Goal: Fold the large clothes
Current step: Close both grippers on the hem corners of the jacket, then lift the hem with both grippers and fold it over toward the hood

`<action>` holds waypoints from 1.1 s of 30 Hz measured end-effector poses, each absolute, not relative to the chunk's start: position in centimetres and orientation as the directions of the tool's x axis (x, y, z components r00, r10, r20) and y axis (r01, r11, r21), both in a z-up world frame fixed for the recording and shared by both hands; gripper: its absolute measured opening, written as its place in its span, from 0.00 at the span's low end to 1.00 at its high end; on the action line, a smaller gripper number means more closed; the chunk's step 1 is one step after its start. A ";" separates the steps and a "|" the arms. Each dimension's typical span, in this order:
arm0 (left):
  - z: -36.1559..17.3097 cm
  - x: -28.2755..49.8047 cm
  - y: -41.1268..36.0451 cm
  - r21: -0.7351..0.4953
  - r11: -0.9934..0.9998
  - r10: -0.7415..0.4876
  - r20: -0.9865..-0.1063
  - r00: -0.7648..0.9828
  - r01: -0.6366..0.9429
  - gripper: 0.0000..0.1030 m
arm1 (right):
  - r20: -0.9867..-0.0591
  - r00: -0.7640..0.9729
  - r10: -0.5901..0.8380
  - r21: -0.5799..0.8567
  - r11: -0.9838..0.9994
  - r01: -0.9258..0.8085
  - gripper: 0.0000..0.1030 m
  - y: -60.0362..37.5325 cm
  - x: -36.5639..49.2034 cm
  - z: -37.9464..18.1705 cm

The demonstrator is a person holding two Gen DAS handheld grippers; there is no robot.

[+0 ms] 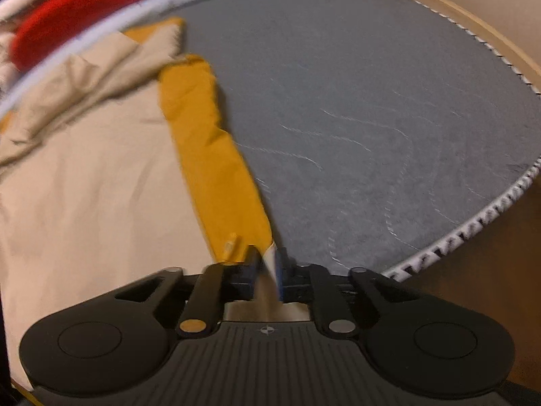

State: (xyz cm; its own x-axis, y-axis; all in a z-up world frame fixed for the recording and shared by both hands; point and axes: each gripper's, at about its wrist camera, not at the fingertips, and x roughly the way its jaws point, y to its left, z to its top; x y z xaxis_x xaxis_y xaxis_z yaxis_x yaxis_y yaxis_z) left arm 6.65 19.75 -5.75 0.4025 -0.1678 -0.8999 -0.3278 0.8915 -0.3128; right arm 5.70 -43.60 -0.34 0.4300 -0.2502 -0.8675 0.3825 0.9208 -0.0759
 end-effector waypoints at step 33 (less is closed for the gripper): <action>-3.1 6.4 15.9 -0.192 0.964 -0.083 -0.875 0.477 -0.186 0.03 | -0.823 0.512 -0.245 -0.095 0.949 0.301 0.02 -41.8 5.3 0.6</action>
State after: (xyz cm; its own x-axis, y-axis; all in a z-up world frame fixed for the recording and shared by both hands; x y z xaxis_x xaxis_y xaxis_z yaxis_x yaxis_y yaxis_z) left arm 6.45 15.93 -3.15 0.4768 -0.0826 -0.8751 -0.1859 0.9636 -0.1923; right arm 5.32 -41.76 0.56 0.5122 -0.2455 -0.8230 0.3014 0.9487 -0.0954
